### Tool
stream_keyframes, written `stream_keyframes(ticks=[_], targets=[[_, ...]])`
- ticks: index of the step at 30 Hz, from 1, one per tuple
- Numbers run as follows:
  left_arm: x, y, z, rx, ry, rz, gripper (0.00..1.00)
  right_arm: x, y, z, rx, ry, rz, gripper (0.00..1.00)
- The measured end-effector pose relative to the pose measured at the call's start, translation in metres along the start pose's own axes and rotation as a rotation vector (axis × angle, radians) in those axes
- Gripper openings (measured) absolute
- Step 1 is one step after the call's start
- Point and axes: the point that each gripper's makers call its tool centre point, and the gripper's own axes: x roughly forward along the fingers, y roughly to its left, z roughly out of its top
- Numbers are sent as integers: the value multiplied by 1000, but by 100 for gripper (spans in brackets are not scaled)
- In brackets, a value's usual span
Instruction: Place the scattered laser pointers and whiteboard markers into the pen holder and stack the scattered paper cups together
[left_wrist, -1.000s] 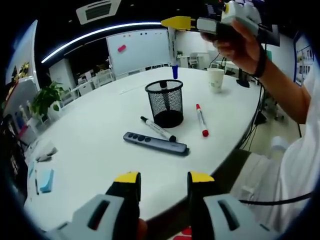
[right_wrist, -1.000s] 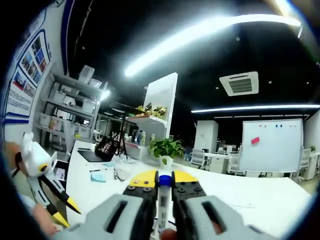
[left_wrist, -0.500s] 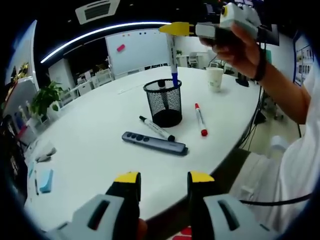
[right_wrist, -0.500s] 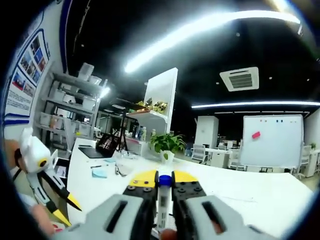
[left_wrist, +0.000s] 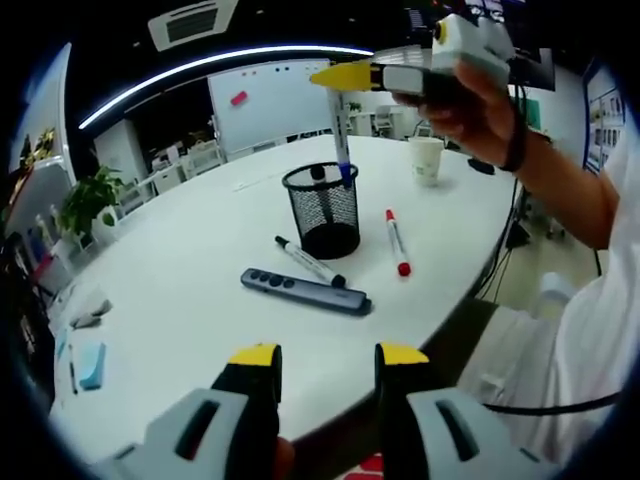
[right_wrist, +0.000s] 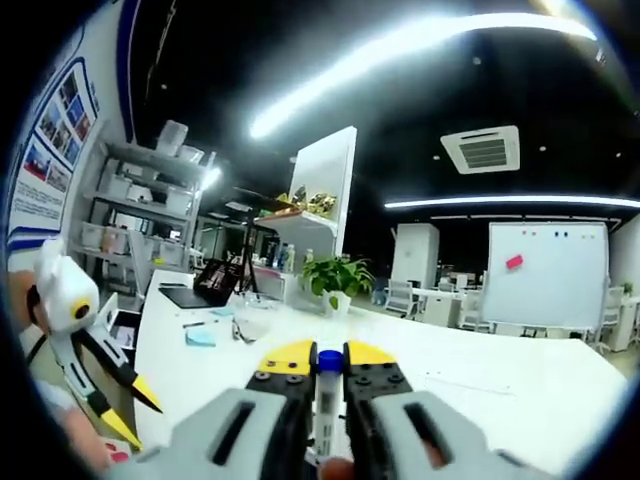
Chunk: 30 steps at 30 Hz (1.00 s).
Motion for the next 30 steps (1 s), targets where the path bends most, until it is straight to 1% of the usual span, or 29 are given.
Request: stream_keyframes(ticks=[12,30], targets=[[0,-1,-2,1,3,-2,38,-1,4,-14,4,56,7,10],[0,-1,-2,-1,5,-1,38,-1,1,-26,7,88,6,10]])
